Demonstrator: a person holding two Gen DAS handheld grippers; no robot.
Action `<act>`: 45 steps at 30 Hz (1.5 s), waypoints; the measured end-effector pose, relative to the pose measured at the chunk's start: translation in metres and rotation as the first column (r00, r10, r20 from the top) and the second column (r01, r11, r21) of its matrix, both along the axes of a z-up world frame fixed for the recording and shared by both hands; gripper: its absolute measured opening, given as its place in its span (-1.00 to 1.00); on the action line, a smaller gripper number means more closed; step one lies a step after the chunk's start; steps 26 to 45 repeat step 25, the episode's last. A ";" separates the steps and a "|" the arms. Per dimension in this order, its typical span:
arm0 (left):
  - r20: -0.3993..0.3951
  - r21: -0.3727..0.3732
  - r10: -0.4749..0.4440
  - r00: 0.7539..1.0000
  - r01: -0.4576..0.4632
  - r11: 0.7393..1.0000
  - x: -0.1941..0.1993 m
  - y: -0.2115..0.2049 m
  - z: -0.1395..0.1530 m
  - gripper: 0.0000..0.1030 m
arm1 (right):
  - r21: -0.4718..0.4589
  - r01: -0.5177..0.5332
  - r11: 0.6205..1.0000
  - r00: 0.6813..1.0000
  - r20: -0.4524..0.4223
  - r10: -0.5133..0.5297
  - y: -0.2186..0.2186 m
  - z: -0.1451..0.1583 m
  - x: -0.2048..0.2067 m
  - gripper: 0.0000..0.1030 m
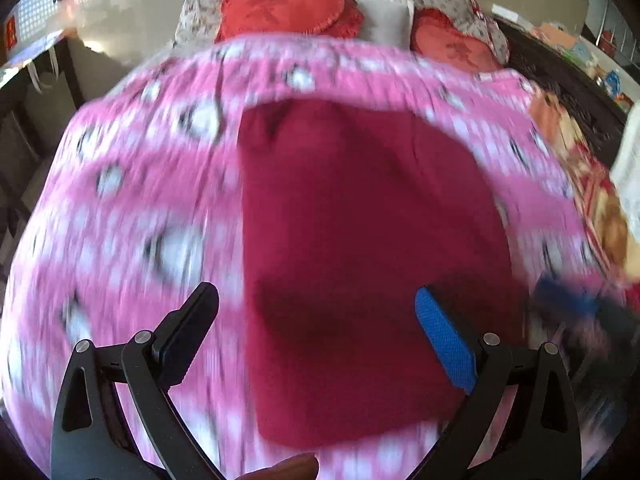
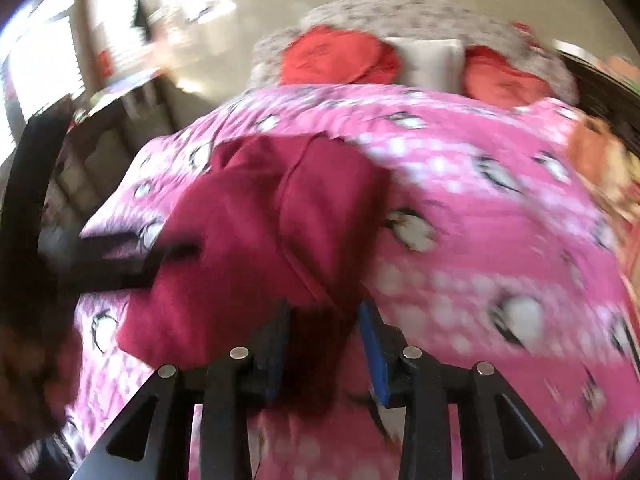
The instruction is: Fold small clothes
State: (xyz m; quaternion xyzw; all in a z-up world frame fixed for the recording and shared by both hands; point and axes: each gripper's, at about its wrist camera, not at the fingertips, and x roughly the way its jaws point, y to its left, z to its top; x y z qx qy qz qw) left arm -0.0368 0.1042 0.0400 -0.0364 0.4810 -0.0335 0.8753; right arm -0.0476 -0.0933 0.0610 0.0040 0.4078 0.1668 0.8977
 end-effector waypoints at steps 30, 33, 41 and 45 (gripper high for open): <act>0.038 0.041 0.004 0.999 -0.006 0.999 -0.103 -0.029 0.037 0.93 | -0.008 0.069 0.998 0.993 0.100 -0.068 -0.021 0.069 -0.114 -0.32; 0.038 0.041 0.004 0.999 -0.006 0.999 -0.103 -0.029 0.037 0.93 | -0.008 0.069 0.998 0.993 0.100 -0.068 -0.021 0.069 -0.114 -0.32; 0.038 0.041 0.004 0.999 -0.006 0.999 -0.103 -0.029 0.037 0.93 | -0.008 0.069 0.998 0.993 0.100 -0.068 -0.021 0.069 -0.114 -0.32; 0.038 0.041 0.004 0.999 -0.006 0.999 -0.103 -0.029 0.037 0.93 | -0.008 0.069 0.998 0.993 0.100 -0.068 -0.021 0.069 -0.114 -0.32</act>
